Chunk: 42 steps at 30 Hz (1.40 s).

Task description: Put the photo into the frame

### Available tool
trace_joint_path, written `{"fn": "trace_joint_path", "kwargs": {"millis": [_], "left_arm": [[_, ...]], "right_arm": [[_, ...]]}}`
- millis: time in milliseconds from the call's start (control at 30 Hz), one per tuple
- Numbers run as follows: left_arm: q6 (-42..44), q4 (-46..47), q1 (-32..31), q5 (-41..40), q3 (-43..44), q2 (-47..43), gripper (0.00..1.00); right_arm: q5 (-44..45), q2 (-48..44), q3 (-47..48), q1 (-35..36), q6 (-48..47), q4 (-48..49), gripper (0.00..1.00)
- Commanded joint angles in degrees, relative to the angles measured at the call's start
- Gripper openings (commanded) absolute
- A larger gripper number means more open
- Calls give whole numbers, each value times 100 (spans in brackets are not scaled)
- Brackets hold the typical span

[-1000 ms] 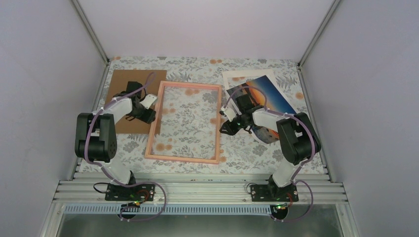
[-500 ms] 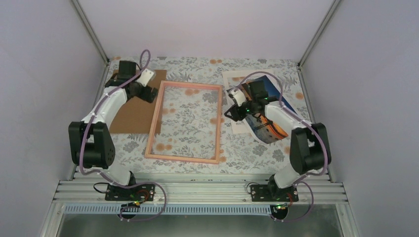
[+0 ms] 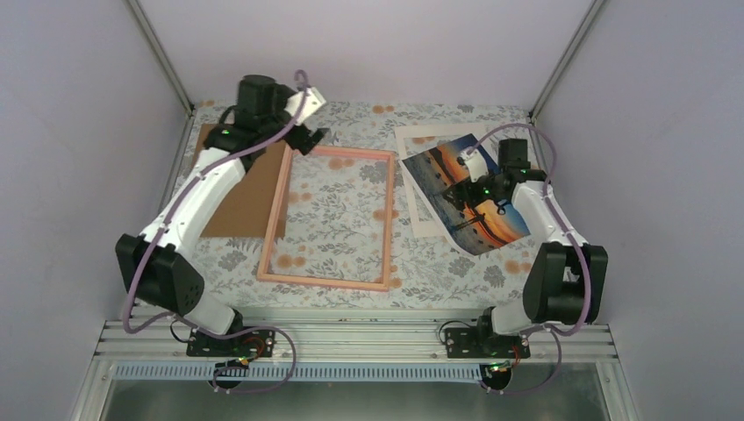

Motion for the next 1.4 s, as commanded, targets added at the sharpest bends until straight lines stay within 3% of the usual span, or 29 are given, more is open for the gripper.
{"fn": "trace_joint_path", "kwargs": {"millis": [0,233,433,767,1000,1367], "left_arm": [[-209,152,-1130,112,-73,391,100],[1198,2059,-2569,-168,-1803,487,100],[3096,3216,-3111,199,-2812,986,97],[4084,3998,-3604,163,-2590,1922,90],[4437,4092,-3684,-66,-2446,2356,89],[4716,4387,-3686,-177,-2391,2718,85]], "right_arm": [[-10,407,58,-498,167,-133,81],[119,1131,217,-808,575,13,74],[-73,1814,613,-766,934,300,62],[-272,2402,893,117,1401,716,46],[-689,2596,595,286,1087,356,31],[277,1569,23,186,704,-221,19]]}}
